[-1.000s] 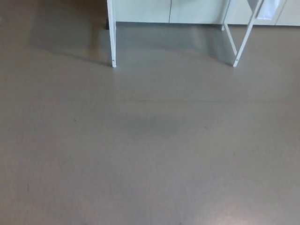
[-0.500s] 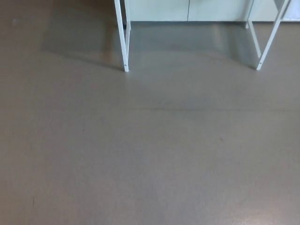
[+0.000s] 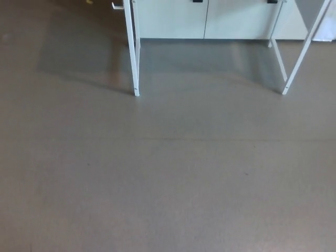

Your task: The robot walks towards a desk on which a file tray is kept in the middle and a toilet paper roll is kept on its right. The robot uses its right hand to hook on finger in the gap of the roll and grabs it, lifts it and places it on the tray.

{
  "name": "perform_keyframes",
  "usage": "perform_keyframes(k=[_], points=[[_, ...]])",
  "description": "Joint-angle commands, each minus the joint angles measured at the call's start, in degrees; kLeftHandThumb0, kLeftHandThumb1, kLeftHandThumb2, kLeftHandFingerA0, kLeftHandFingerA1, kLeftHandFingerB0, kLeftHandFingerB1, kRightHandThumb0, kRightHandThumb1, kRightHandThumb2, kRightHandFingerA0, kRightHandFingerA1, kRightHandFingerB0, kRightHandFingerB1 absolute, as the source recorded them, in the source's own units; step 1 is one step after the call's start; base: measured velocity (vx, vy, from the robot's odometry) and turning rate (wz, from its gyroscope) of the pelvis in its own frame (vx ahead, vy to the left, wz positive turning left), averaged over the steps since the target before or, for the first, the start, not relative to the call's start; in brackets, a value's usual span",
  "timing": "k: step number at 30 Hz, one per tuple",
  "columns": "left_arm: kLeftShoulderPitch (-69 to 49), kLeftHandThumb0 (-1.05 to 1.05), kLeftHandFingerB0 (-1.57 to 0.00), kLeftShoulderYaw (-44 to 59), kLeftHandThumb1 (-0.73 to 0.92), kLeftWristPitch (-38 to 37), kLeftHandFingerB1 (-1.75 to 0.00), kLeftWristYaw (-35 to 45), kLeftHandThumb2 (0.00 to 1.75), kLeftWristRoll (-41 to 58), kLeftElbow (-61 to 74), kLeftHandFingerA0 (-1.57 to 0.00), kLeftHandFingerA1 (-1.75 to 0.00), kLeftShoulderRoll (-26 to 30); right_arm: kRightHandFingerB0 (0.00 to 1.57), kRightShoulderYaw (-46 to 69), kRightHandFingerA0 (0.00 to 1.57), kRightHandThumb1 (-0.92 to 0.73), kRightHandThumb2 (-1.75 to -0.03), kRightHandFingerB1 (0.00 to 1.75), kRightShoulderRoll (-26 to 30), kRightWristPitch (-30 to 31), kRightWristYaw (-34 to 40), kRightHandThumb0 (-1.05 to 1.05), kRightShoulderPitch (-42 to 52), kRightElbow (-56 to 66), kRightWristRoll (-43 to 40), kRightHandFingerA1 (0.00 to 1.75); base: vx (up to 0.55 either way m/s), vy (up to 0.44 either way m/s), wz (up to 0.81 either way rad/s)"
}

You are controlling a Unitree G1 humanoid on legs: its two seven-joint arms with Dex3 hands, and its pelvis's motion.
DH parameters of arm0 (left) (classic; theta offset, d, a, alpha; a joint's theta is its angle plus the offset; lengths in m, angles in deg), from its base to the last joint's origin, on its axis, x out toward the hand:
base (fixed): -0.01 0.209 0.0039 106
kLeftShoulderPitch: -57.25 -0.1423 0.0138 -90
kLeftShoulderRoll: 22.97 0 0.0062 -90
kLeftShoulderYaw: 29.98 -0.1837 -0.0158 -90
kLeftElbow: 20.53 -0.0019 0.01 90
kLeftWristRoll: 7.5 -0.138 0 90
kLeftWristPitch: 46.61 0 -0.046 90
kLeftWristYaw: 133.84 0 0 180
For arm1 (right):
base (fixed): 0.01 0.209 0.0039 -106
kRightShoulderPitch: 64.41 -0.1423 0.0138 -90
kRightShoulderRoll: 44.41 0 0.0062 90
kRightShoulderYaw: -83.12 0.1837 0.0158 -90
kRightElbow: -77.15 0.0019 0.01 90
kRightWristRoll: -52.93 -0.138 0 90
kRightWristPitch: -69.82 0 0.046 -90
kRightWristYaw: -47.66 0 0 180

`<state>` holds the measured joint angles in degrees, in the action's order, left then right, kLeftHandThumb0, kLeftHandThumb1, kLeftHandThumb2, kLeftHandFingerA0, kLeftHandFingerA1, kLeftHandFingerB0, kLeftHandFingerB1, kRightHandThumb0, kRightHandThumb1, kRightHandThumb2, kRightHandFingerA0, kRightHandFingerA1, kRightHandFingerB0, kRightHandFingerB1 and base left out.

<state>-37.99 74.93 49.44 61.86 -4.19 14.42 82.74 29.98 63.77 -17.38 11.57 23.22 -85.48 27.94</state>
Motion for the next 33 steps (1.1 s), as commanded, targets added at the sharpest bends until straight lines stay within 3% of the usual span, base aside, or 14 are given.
perform_keyframes(k=[1, 7, 9, 10, 11, 17, 19, 22, 25, 33], points=[[-0.28, -0.95, -0.12, 0.42, 0.88, -2.53, -0.54, -0.67, 0.67, 0.20, -0.82, -0.23, -0.69, 0.11, 0.33, -0.06, 0.60, -0.76, -0.66, 0.55, 1.43, -0.99, 0.42, -0.41, -0.03, -0.08, 0.25, 0.78, 0.09, -0.049, 0.05], [-0.82, -0.91, -0.14, 2.04, 0.87, -1.48, -0.50, -0.57, 0.66, 1.83, 0.58, -0.22, -0.65, -0.62, 0.33, -0.11, 0.60, -0.76, -0.66, 0.55, 1.44, -1.00, 0.42, -0.41, -0.04, -0.09, 0.22, 0.78, 0.08, -0.164, 0.10], [-0.39, -0.94, -0.13, 1.72, 0.87, -2.75, -0.56, -0.54, 0.66, 1.05, -0.72, -0.23, -0.71, -0.44, 0.33, -0.13, 0.60, -0.76, -0.66, 0.55, 1.45, -1.00, 0.43, -0.41, -0.04, -0.10, 0.21, 0.78, 0.02, -0.305, 0.14], [0.01, -0.39, 0.00, 2.22, 0.51, -2.30, -0.51, 0.31, 1.10, 1.63, -1.37, -0.03, -0.53, -0.39, 0.48, 6.75, 0.73, -0.67, -0.78, 0.98, -1.35, -3.77, 6.45, -0.37, 3.50, 3.61, -5.93, 1.34, 0.00, -0.306, 0.27], [-0.40, -0.79, -0.14, 1.71, 0.87, -1.26, -0.40, -0.27, 0.66, 0.99, -0.09, -0.18, -0.52, -0.28, 0.48, 7.17, 0.73, -0.67, -0.78, 0.98, -1.56, -3.57, 6.56, -0.37, 3.62, 4.08, -5.63, 1.34, 0.08, -0.257, 0.22], [-0.40, -0.80, -0.15, 1.00, 0.88, -2.71, -0.43, -0.94, 0.66, -0.07, -0.58, -0.21, -0.55, -0.17, 0.48, 8.54, 0.73, -0.67, -0.78, 0.98, -2.48, -2.66, 7.25, -0.37, 4.10, 6.32, -4.64, 1.34, 0.16, -0.128, -0.05], [0.21, -0.88, -0.15, 0.56, 0.85, -4.57, -0.49, -1.01, 0.66, -0.68, -2.90, -0.22, -0.64, 0.08, 0.48, 8.57, 0.73, -0.67, -0.78, 0.98, -2.65, -2.49, 7.44, -0.37, 4.04, 6.74, -4.55, 1.34, 0.20, -0.011, -0.15], [1.10, -0.88, -0.17, -0.18, 0.88, -5.09, -0.50, -1.37, 0.67, -1.21, -4.74, -0.23, -0.64, 0.44, 0.48, 8.65, 0.73, -0.67, -0.78, 0.98, -2.77, -2.37, 7.59, -0.37, 4.13, 7.05, -4.51, 1.34, 0.24, 0.068, -0.09], [0.11, -0.80, -0.16, -0.31, 0.88, -4.09, -0.41, -1.11, 0.67, -0.70, -2.13, -0.23, -0.53, 0.61, 0.48, 8.76, 0.73, -0.67, -0.78, 0.98, -3.05, -2.39, 7.66, -0.37, 4.32, 7.19, -4.59, 1.34, 0.38, 0.051, -0.07], [0.66, -0.83, -0.17, -0.97, 0.89, -4.24, -0.44, -1.48, 0.67, -1.10, -2.99, -0.23, -0.57, 1.17, 0.48, 8.76, 0.73, -0.67, -0.78, 0.98, -3.52, -2.48, 7.78, -0.37, 4.72, 7.29, -4.84, 1.34, 0.30, -0.047, 0.04]])
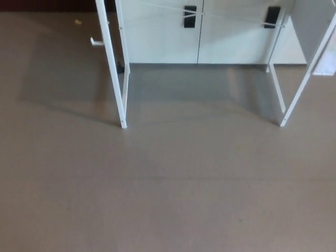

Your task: The robot walks towards a desk on which a file tray is kept in the middle and a toilet paper roll is kept on its right. The robot uses its right hand to hook on finger in the gap of the roll and grabs it, lifts it and places it on the tray.

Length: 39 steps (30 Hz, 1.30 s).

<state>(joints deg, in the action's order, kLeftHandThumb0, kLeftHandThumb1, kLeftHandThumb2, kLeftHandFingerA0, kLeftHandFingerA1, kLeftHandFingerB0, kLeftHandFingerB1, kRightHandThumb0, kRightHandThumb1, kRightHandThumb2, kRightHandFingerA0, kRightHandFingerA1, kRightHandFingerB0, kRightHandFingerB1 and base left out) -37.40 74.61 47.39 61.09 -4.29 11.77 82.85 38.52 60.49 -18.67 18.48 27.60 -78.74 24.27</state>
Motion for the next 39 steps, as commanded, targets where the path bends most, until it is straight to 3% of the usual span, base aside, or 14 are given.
perform_keyframes(k=[1, 4, 9, 10, 11, 12, 15, 16, 21, 22, 31, 39], points=[[0.08, -0.83, -0.17, -0.70, 0.89, -2.16, -0.44, -0.72, 0.67, -0.98, -0.32, -0.23, -0.57, 1.16, 0.48, 0.21, 0.73, -0.67, -0.78, 0.98, -0.32, -1.22, 0.89, -0.37, 0.35, 0.53, -1.19, 1.34, 0.35, -0.187, 0.17], [0.90, -0.87, -0.15, 0.40, 0.83, -1.34, -0.46, -0.31, 0.67, 0.51, -1.49, -0.21, -0.60, 0.91, 0.48, 0.17, 0.73, -0.67, -0.78, 0.98, -0.34, -1.21, 0.91, -0.37, 0.39, 0.59, -1.24, 1.34, 0.35, -0.240, 0.17], [-0.50, -0.79, -0.15, -1.98, 0.91, -1.53, -0.40, -0.67, 0.67, -1.41, 1.40, -0.23, -0.50, 1.54, 0.48, 0.12, 0.73, -0.67, -0.78, 0.98, -0.39, -1.17, 1.00, -0.37, 0.44, 0.74, -1.32, 1.34, 0.42, -0.268, 0.29], [-1.04, -0.79, -0.12, -2.20, 0.74, -1.50, -0.48, -0.70, 1.01, -1.51, 2.39, -0.18, -0.54, 1.58, 0.48, 0.09, 0.73, -0.67, -0.78, 0.98, -0.40, -1.15, 1.02, -0.37, 0.46, 0.78, -1.36, 1.34, 0.35, -0.204, 0.02], [-1.32, -0.79, -0.12, -2.30, 0.74, -1.51, -0.48, -0.69, 1.01, -1.53, 2.85, -0.18, -0.54, 1.60, 0.48, 0.06, 0.73, -0.67, -0.78, 0.98, -0.40, -1.14, 1.04, -0.37, 0.48, 0.82, -1.39, 1.34, 0.36, -0.186, 0.01], [-1.28, -0.78, -0.14, -2.01, 0.92, -2.12, -0.41, -0.67, 0.67, -1.16, 2.38, -0.22, -0.52, 1.44, 0.48, 0.04, 0.73, -0.67, -0.78, 0.98, -0.40, -1.14, 1.04, -0.37, 0.48, 0.82, -1.42, 1.34, 0.37, -0.137, 0.00], [-0.44, -0.83, -0.15, -2.05, 0.92, -2.77, -0.43, -0.33, 0.67, -1.14, 0.30, -0.22, -0.56, 1.60, 0.48, -0.01, 0.73, -0.67, -0.78, 0.98, -0.40, -1.15, 1.06, -0.37, 0.49, 0.83, -1.47, 1.34, 0.35, -0.085, -0.05], [-0.31, -0.80, -0.12, -2.38, 0.74, -1.73, -0.49, -0.42, 1.02, -1.43, 1.23, -0.17, -0.55, 1.73, 0.48, 0.05, 0.73, -0.67, -0.78, 0.98, -0.48, -1.17, 1.07, -0.37, 0.51, 0.84, -1.57, 1.34, 0.35, -0.019, -0.15], [-0.76, -0.81, -0.12, -2.40, 0.74, -1.48, -0.49, -0.64, 1.02, -1.37, 2.76, -0.18, -0.55, 1.89, 0.48, 0.13, 0.73, -0.67, -0.78, 0.98, -0.80, -1.25, 1.15, -0.37, 0.56, 0.88, -1.82, 1.34, 0.43, 0.122, -0.26], [-0.50, -0.82, -0.14, -2.74, 0.91, -1.62, -0.42, -0.75, 0.70, -1.76, 2.43, -0.23, -0.54, 2.02, 0.48, 0.15, 0.73, -0.67, -0.78, 0.98, -0.82, -1.27, 1.15, -0.37, 0.62, 0.87, -1.87, 1.34, 0.52, 0.238, -0.57], [-0.23, -0.78, -0.13, -2.56, 0.92, -0.66, -0.39, -0.28, 0.68, -0.94, 3.03, -0.20, -0.50, 2.20, 0.48, 0.18, 0.73, -0.67, -0.78, 0.98, -0.99, -1.27, 1.20, -0.37, 0.61, 0.94, -2.02, 1.34, 0.36, 0.112, -0.02], [-0.95, -0.75, -0.12, -2.79, 0.92, -0.32, -0.39, 0.00, 0.71, -1.22, 4.83, -0.20, -0.49, 2.36, 0.48, 0.21, 0.73, -0.67, -0.78, 0.98, -1.06, -1.27, 1.25, -0.37, 0.55, 0.97, -2.02, 1.34, 0.22, -0.253, 0.10]])
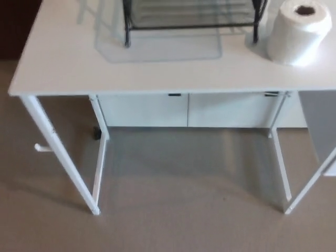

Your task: The robot walks towards a desk on which a file tray is kept in the middle and a toilet paper roll is kept on its right. The robot uses its right hand to hook on finger in the gap of the roll and grabs it, lifts it and places it on the tray.

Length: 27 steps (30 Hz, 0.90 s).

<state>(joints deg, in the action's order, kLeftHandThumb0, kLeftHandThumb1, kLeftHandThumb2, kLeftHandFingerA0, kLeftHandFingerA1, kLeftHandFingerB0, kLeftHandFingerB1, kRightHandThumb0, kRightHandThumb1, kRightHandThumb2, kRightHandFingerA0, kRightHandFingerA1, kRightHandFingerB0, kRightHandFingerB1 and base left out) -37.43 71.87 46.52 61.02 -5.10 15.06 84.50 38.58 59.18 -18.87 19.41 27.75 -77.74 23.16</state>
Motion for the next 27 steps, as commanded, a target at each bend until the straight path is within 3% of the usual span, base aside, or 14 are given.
perform_keyframes(k=[1, 16, 27], points=[[-1.06, -0.75, -0.12, -0.04, 0.92, 0.60, -0.39, 0.07, 0.71, -0.39, 1.84, -0.20, -0.49, 0.70, 0.48, 0.15, 0.73, -0.67, -0.78, 0.98, 0.24, -1.06, 0.32, -0.37, 0.40, -0.04, -0.91, 1.34, 0.19, -0.119, 0.07], [-0.59, -0.78, -0.13, 0.44, 0.92, 1.52, -0.38, 0.09, 0.68, 0.10, 1.36, -0.20, -0.49, 0.82, 0.48, 0.21, 0.73, -0.67, -0.78, 0.98, -0.01, -1.15, 0.30, -0.37, 0.58, -0.01, -0.98, 1.34, 0.17, 0.084, -0.06], [0.56, -0.81, -0.15, -0.24, 0.92, -0.73, -0.42, -0.11, 0.69, -0.83, -1.43, -0.22, -0.54, 1.32, 0.48, 0.30, 0.73, -0.67, -0.78, 0.98, -0.28, -1.22, 0.29, -0.37, 0.78, 0.01, -1.08, 1.34, 0.03, -0.060, -0.01]])
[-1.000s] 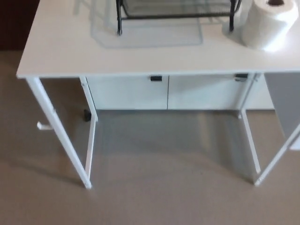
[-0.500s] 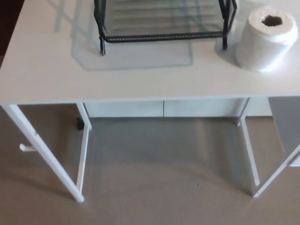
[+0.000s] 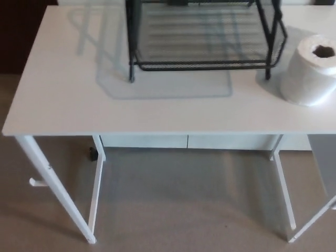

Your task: The robot walks towards a desk on which a file tray is kept in the middle and a toilet paper roll is kept on its right. The robot uses its right hand to hook on finger in the gap of the roll and grabs it, lifts it and places it on the tray.

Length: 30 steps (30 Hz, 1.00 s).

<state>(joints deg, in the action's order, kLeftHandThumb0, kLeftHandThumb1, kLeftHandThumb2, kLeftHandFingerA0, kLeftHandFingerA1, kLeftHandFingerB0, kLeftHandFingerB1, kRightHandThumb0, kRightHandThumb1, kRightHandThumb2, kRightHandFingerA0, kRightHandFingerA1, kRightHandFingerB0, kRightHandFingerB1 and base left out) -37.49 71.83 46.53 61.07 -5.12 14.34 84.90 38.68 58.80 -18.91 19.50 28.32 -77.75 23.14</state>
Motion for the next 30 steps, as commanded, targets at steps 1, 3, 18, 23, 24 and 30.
perform_keyframes(k=[1, 3, 18, 23, 24, 30], points=[[0.54, -0.81, -0.14, -0.47, 0.92, -1.13, -0.42, -0.27, 0.70, -1.10, -0.75, -0.23, -0.54, 0.99, 0.48, 0.22, 0.73, -0.67, -0.78, 0.98, 0.09, -1.17, 0.22, -0.37, 0.22, 0.05, -1.03, 1.34, 0.07, -0.127, 0.16], [0.28, -0.81, -0.12, -0.40, 0.74, -1.00, -0.49, -0.10, 1.02, -0.83, -0.27, -0.18, -0.56, 0.97, 0.48, 0.23, 0.73, -0.67, -0.78, 0.98, 0.10, -1.17, 0.21, -0.37, 0.22, 0.04, -1.03, 1.34, 0.08, -0.122, 0.06], [-1.91, -0.36, -0.01, 0.44, 0.59, 0.94, -0.50, 0.80, 1.15, -0.03, 4.03, -0.02, -0.51, 1.00, 0.48, 0.19, 0.73, -0.67, -0.78, 0.98, -0.23, -1.33, 0.18, -0.37, 0.54, -0.03, -1.02, 1.34, 0.12, 0.074, -0.07], [-1.46, -0.77, -0.13, 0.12, 0.92, 0.83, -0.39, 0.16, 0.70, -0.52, 2.86, -0.21, -0.49, 0.92, 0.48, 0.12, 0.73, -0.67, -0.78, 0.98, -0.17, -1.28, 0.20, -0.37, 0.49, 0.06, -0.95, 1.34, 0.03, -0.006, 0.04], [-1.41, -0.77, -0.13, 0.04, 0.92, 0.69, -0.39, 0.21, 0.70, -0.58, 2.72, -0.20, -0.49, 0.89, 0.48, 0.12, 0.73, -0.67, -0.78, 0.98, -0.08, -1.25, 0.20, -0.37, 0.44, 0.08, -0.94, 1.34, 0.03, -0.077, 0.11], [-1.35, -0.77, -0.11, 0.46, 0.92, 1.82, -0.37, 0.48, 0.70, 0.11, 2.99, -0.19, -0.47, 0.52, 0.48, 0.03, 0.73, -0.67, -0.78, 0.98, 0.18, -1.13, 0.29, -0.37, 0.14, 0.15, -0.85, 1.34, 0.00, -0.203, 0.07]])
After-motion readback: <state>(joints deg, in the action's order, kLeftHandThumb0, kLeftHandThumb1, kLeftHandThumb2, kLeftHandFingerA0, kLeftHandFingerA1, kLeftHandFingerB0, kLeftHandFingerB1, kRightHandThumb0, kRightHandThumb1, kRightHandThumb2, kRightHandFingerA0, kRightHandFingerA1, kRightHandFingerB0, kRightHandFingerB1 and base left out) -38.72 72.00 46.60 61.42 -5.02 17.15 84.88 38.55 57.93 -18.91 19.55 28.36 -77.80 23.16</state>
